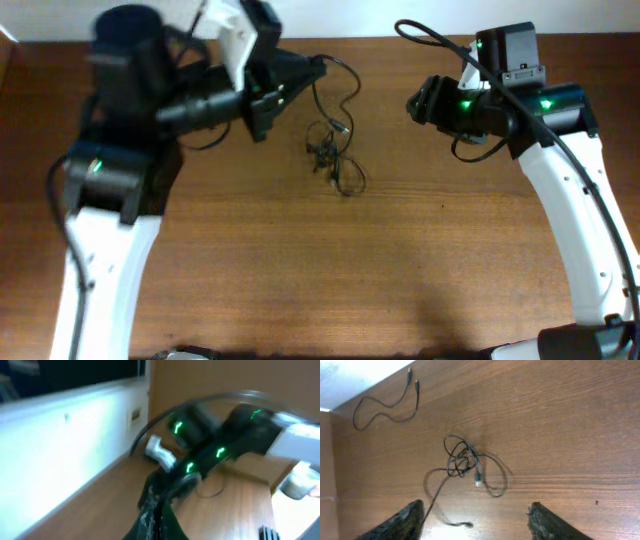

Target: Untangle cables

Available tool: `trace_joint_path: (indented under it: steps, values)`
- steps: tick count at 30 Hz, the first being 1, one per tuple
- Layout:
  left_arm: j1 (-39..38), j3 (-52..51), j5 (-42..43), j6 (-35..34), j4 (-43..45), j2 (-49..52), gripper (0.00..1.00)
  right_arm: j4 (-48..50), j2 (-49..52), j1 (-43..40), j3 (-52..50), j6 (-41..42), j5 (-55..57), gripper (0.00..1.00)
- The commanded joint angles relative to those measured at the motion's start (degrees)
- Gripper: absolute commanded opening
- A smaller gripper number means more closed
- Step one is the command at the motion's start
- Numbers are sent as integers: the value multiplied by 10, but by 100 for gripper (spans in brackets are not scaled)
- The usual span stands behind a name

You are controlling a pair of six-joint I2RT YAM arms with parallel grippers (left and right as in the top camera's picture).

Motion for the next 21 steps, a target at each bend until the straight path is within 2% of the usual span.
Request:
trace_joint_path:
  steps: [1, 3, 7, 9, 10, 11, 14, 17, 18, 21]
  values:
    - [-2, -1, 9, -100, 87, -34, 0, 1, 0, -2, 0, -21, -47, 74]
    - [-2, 0, 8, -139, 152, -46, 0, 2, 0, -2, 0, -23, -83, 79]
    - [-2, 0, -28, -158, 200, -47, 0, 3, 0, -2, 0, -31, -95, 81]
    - [-2, 3, -97, -170, 252, -47, 0, 3, 0, -2, 0, -38, -95, 85]
    - [-2, 10, -175, -176, 273, -47, 0, 1, 0, -2, 0, -40, -93, 86]
    - [-2, 15, -215, -176, 277, -47, 0, -2, 0, -2, 0, -40, -93, 86]
    - [-2, 28, -286, -175, 298, -33, 0, -2, 0, -2, 0, -40, -78, 87]
    - [-2, 49, -286, -176, 315, -11, 0, -2, 0, -2, -3, -40, -78, 87]
    - [-2, 54, -286, -196, 316, -1, 0, -2, 0, -2, -6, -40, -78, 87]
    - [-3, 54, -259, -199, 282, 44, 0, -2, 0, -2, -6, -40, -78, 87]
